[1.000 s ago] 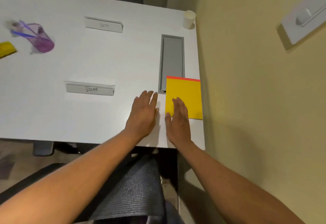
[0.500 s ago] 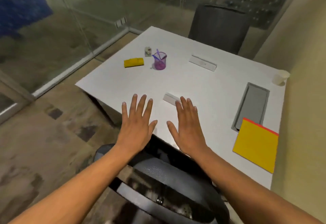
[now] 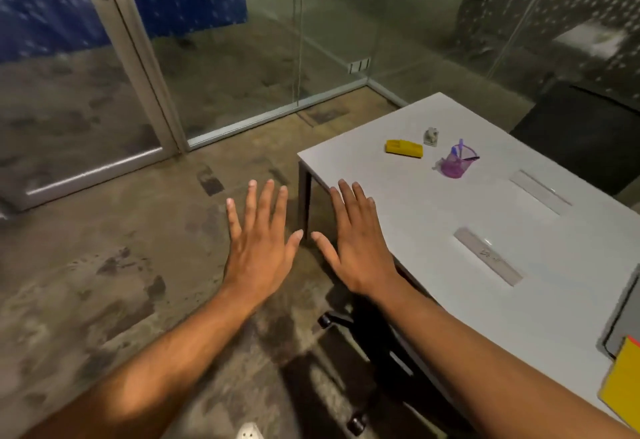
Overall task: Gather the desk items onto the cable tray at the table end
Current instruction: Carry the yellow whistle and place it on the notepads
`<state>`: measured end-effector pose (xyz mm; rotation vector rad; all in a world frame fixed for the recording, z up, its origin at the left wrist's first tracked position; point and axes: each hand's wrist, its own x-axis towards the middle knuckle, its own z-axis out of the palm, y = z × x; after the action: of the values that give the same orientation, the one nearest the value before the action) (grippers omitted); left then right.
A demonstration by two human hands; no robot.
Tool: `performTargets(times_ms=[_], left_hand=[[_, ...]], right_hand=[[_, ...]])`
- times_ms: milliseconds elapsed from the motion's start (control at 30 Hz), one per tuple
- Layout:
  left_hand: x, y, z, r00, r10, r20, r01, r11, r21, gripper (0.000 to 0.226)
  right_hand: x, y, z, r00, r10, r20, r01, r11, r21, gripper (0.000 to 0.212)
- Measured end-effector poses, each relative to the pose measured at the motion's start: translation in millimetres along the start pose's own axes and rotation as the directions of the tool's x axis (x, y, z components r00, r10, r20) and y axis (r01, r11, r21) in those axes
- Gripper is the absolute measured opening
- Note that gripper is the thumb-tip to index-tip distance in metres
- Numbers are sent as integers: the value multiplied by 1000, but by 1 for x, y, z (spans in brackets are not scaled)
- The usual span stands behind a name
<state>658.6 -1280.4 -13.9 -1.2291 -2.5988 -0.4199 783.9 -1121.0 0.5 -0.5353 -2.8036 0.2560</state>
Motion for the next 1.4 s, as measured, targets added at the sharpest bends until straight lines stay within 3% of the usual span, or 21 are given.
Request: performTargets(times_ms=[233, 567, 800, 1133, 1400], left_hand=[[-20, -126, -21, 991, -136, -16, 137, 986, 99, 77], [12, -221, 16, 966, -251, 55, 240, 957, 162, 79], [110, -293, 59, 973, -211, 97, 185, 957, 223, 78], [260, -381, 93, 944, -300, 136, 276, 946, 168, 84], [385, -450, 142, 962, -213, 169, 200, 976, 87, 82]], right_hand=[[73, -95, 46, 979, -144, 143, 158, 983, -92, 86], [175, -135, 120, 956, -209, 207, 229, 970, -77, 85], [297, -129, 189, 953, -195, 232, 209, 977, -37, 84], [458, -115, 221, 950, -192, 248, 208, 977, -39, 86], [590, -112, 258, 959, -99, 264, 129, 987, -99, 86]])
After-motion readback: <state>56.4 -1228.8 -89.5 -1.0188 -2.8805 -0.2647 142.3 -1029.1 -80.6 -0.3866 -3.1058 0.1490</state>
